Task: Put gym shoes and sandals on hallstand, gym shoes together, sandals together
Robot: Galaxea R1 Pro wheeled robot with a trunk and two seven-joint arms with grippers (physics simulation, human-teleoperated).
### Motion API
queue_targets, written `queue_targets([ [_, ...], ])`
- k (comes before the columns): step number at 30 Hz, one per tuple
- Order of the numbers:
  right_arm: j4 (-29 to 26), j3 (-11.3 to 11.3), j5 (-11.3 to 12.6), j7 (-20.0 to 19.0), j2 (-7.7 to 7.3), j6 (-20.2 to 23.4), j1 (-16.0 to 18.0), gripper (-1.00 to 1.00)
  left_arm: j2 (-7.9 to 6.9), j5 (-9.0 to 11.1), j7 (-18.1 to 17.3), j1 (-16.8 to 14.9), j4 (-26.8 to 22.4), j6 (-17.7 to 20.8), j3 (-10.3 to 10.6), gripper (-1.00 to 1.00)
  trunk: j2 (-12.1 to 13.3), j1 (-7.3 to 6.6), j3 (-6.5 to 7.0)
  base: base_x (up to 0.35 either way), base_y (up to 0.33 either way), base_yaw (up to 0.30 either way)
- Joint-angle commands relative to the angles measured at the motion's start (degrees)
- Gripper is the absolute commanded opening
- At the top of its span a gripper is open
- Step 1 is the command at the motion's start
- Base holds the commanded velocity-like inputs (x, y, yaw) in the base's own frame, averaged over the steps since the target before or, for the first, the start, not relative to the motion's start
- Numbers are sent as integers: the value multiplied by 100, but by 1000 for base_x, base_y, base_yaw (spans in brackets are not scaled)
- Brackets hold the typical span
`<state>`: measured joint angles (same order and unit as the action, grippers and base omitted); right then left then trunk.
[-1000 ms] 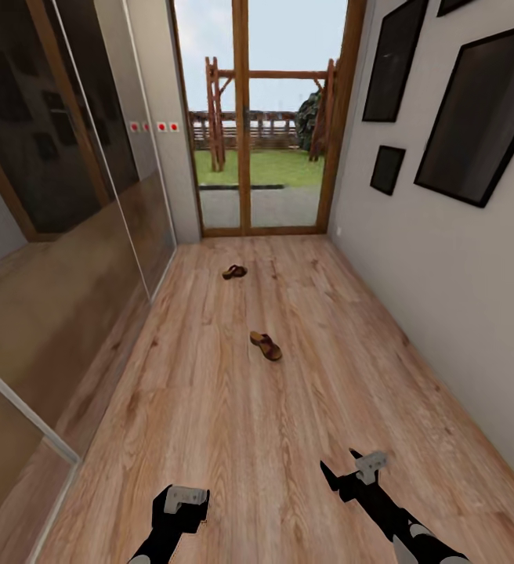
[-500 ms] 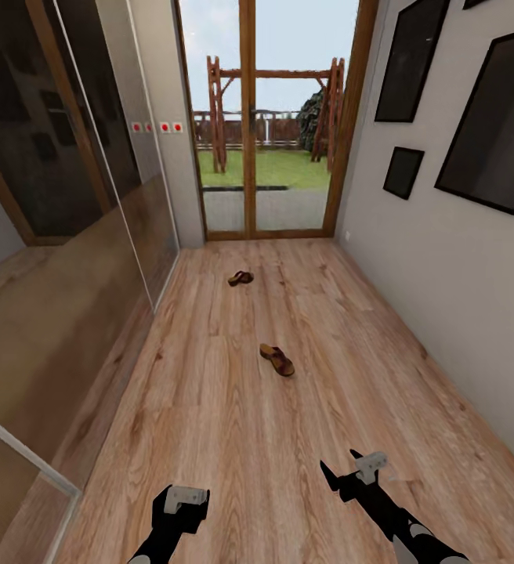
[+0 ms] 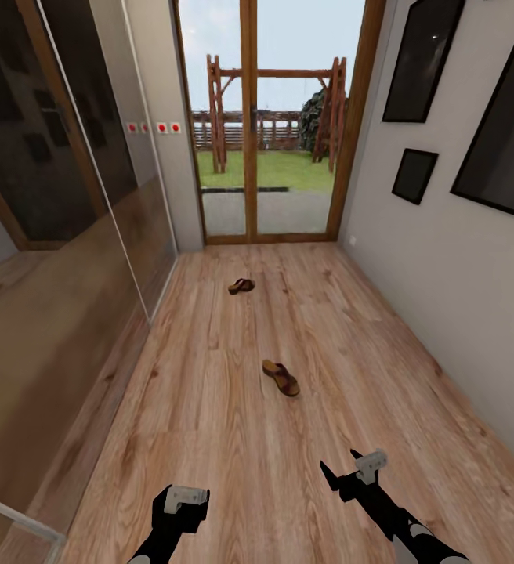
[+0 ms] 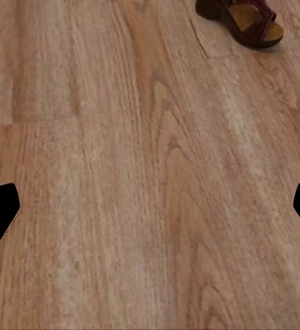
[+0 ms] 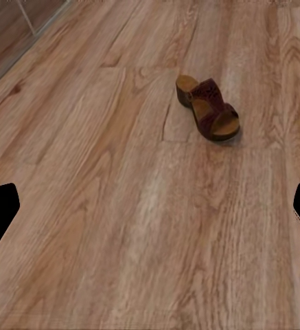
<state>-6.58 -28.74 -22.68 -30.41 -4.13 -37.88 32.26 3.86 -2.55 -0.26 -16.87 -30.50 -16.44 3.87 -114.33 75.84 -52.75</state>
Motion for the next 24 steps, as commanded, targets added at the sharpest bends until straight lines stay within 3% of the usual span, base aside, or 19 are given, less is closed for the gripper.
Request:
queue_targets([
  [1,0,0,0,0,0,0,0,100,0,0,0,0,0,0,0,100,0,0,0,333,2,0],
  [13,2,0,0,0,0,0,0,100,-1,4,0,0,0,0,0,100,0,0,0,334,11,0],
  [24,5,0,0,0,0,0,0,100,0,21,0,0,0,0,0,100,0,0,0,327,105,0],
])
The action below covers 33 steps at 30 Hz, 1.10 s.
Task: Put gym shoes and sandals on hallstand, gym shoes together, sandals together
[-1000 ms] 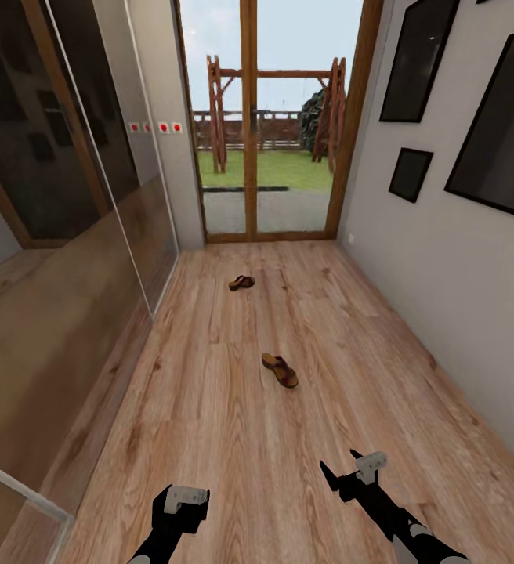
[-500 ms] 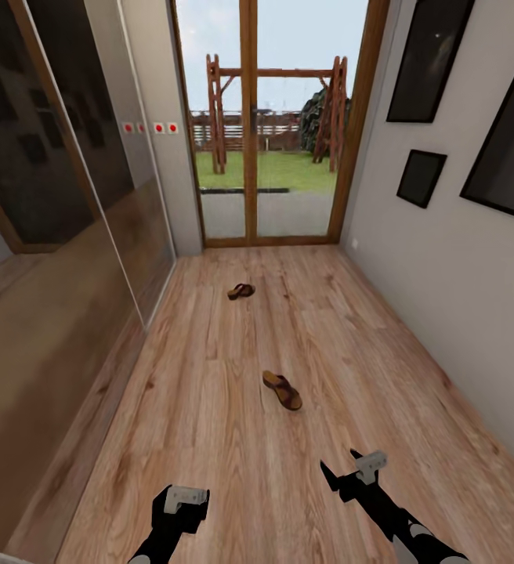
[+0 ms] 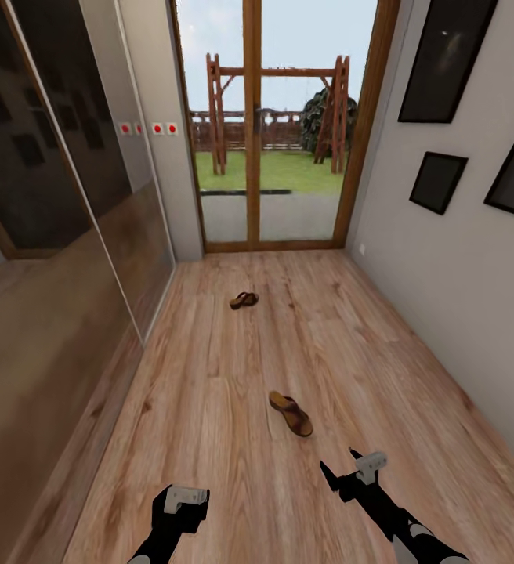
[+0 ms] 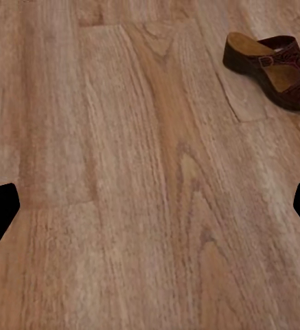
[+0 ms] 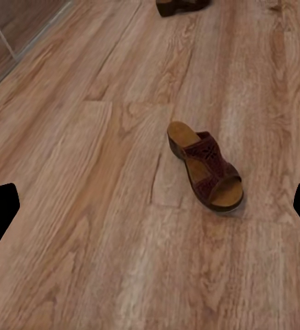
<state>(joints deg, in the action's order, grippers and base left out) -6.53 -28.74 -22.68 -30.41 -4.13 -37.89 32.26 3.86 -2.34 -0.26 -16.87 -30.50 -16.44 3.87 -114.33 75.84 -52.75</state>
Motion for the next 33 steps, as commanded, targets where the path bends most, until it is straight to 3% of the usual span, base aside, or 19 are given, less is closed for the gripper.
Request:
queue_targets([
  [1,1,0,0,0,0,0,0,100,0,-1,0,0,0,0,0,100,0,0,0,311,166,0],
  [16,-4,0,0,0,0,0,0,100,0,-20,0,0,-1,0,2,100,0,0,-3,300,176,10],
  [27,-6,0,0,0,0,0,0,100,0,-21,0,0,0,0,5,100,0,0,-48,329,25,202],
  [33,-6,0,0,0,0,0,0,100,1,-21,0,0,0,0,1,100,0,0,-54,334,1,48],
])
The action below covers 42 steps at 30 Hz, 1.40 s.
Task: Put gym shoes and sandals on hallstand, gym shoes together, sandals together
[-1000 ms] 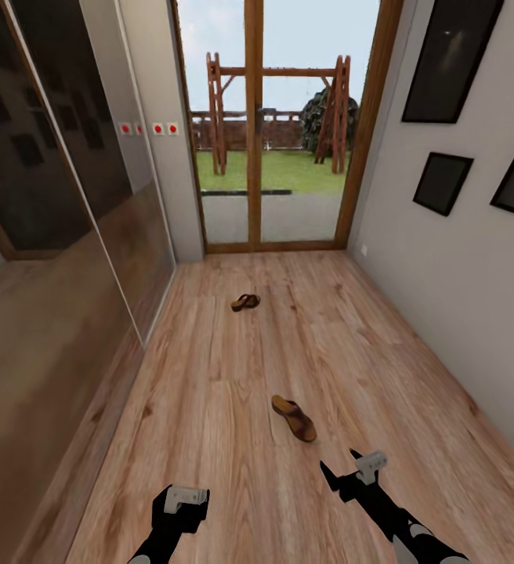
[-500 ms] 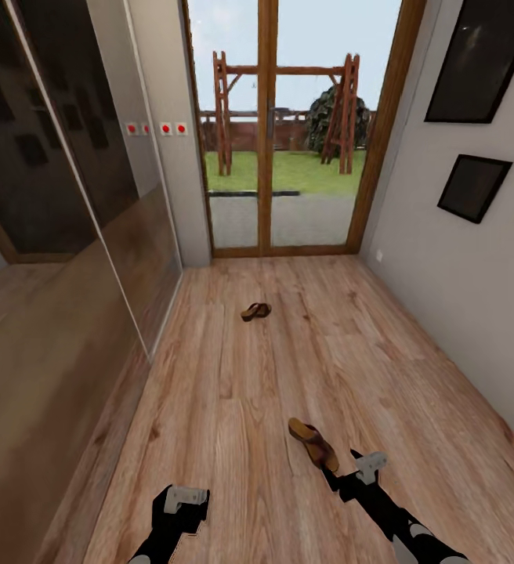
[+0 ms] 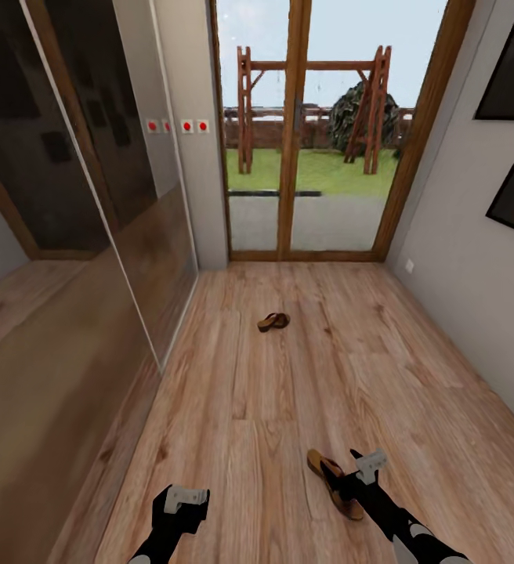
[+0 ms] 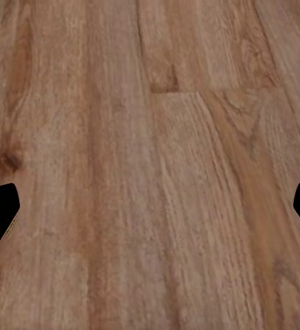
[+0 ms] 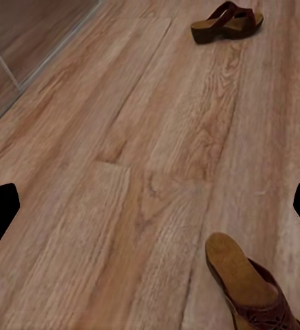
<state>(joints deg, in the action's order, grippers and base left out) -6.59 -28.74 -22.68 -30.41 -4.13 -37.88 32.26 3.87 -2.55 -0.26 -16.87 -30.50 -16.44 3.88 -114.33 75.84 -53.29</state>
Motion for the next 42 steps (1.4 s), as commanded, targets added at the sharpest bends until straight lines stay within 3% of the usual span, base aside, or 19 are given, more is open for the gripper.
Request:
queue_targets([
  [1,0,0,0,0,0,0,0,100,0,0,0,0,0,0,0,100,0,0,0,334,0,13],
  [18,0,2,-2,-3,0,-2,0,100,0,0,0,0,0,0,4,100,0,0,-27,334,0,93],
  [33,204,-25,-1,55,14,0,18,100,9,19,-9,79,-44,-18,5,100,0,0,-27,0,-4,0],
  [42,214,-24,-4,53,16,0,18,100,9,18,-9,79,-44,-18,-1,100,0,0,-27,0,-232,0],
])
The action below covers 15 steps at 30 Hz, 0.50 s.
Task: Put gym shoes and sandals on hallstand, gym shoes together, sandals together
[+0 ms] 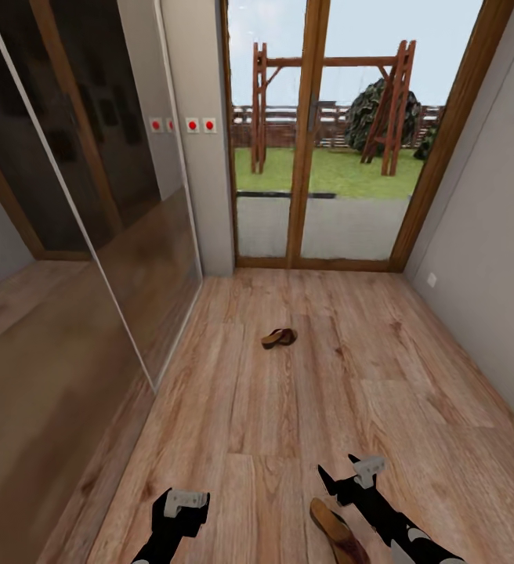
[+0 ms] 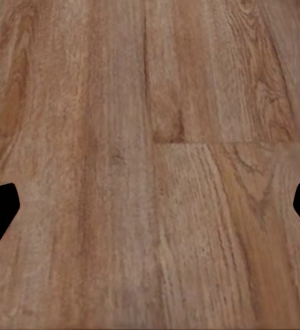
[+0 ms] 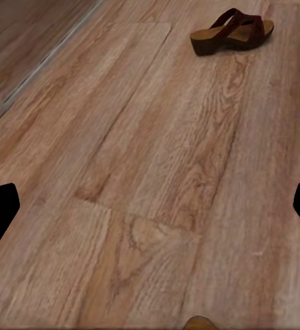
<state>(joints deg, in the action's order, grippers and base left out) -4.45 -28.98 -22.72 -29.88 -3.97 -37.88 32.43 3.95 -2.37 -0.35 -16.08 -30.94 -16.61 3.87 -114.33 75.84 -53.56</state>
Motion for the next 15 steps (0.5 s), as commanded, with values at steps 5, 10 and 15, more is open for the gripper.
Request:
queue_targets([
  [5,2,2,-1,0,-1,0,0,100,0,0,0,0,0,0,0,100,0,0,0,0,-331,0],
  [10,3,2,-2,0,1,0,0,100,0,0,0,0,0,0,0,100,0,0,0,0,-335,0],
  [15,4,4,-3,0,1,0,0,100,0,0,0,0,0,0,0,100,0,0,0,0,-335,0],
])
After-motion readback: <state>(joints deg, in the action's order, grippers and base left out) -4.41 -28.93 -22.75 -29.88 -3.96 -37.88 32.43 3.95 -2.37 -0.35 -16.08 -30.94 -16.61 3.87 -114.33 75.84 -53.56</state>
